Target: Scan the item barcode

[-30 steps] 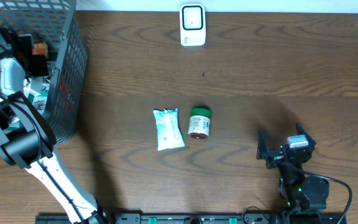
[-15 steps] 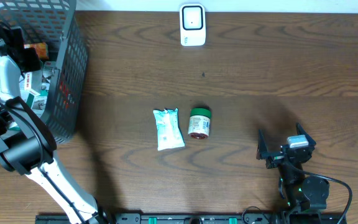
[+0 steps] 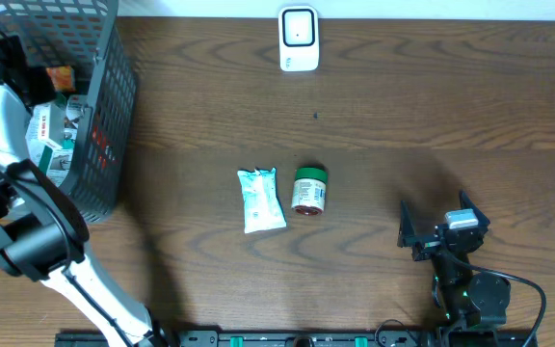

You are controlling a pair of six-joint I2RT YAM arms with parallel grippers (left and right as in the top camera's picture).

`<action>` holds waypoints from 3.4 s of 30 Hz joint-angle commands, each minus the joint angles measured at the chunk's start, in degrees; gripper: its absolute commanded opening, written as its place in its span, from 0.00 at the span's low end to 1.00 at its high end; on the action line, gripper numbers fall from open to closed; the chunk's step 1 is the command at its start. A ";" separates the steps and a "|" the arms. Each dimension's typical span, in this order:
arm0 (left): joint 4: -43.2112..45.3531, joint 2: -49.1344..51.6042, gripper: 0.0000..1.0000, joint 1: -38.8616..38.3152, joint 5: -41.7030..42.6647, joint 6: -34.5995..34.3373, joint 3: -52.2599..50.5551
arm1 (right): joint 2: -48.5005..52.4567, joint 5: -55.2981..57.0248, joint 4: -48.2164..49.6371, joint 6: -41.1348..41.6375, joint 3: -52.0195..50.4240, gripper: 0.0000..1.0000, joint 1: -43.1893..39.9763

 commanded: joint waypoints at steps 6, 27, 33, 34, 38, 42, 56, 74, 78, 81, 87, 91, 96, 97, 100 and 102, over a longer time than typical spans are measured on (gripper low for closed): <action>-1.55 -8.83 0.67 -0.07 -0.28 -5.33 0.07 | -0.22 0.13 -0.22 0.22 -0.04 0.99 0.17; -8.11 -3.32 0.25 -1.77 5.55 -7.48 0.02 | -0.22 0.13 -0.20 0.22 -0.04 0.99 0.17; -7.56 -3.48 0.24 0.04 -6.99 -14.49 -0.26 | -0.22 0.15 -0.20 0.22 -0.04 0.99 0.17; -7.45 -3.48 0.24 0.55 -6.95 -15.10 -0.26 | -0.22 0.15 -0.22 0.22 -0.04 0.99 0.17; -6.25 -3.48 0.24 2.56 -6.10 -16.81 -0.26 | -0.22 0.13 -0.22 0.22 -0.04 0.99 0.17; -6.27 -3.21 0.24 3.98 -5.03 -16.90 -0.61 | -0.22 0.15 -0.20 0.22 -0.04 0.99 0.17; -8.15 -1.07 0.24 2.36 4.11 -18.21 -1.73 | -0.22 0.13 -0.20 0.22 -0.04 0.99 0.17; -6.08 1.16 0.11 2.23 -10.36 -18.18 -2.62 | -0.22 0.15 -0.22 0.22 -0.04 0.99 0.17; -6.29 3.34 0.11 2.21 -10.32 -18.18 -2.62 | -0.22 0.13 -0.22 0.22 -0.04 0.99 0.17; -6.43 3.17 0.11 2.16 -6.82 -18.18 -2.60 | -0.22 0.15 -0.20 0.22 -0.04 0.99 0.17; -7.43 1.84 0.11 1.77 10.05 -18.23 -2.56 | -0.22 0.15 -0.22 0.22 -0.04 0.99 0.17; -7.50 1.84 0.15 0.37 13.00 -18.16 -2.56 | -0.22 0.15 -0.22 0.22 -0.04 0.99 0.17; -6.45 1.84 0.43 0.42 13.00 -18.16 -2.56 | -0.22 0.15 -0.22 0.22 -0.04 0.99 0.17; -6.49 1.84 0.45 0.55 13.00 -18.14 -2.56 | -0.22 0.15 -0.22 0.22 -0.04 0.99 0.17; -6.95 1.84 0.59 0.83 13.00 -17.33 -2.56 | -0.22 0.13 -0.20 0.22 -0.04 0.99 0.17; -7.37 1.84 0.65 0.92 13.03 -14.78 -2.56 | -0.22 0.13 -0.22 0.22 -0.04 0.99 0.17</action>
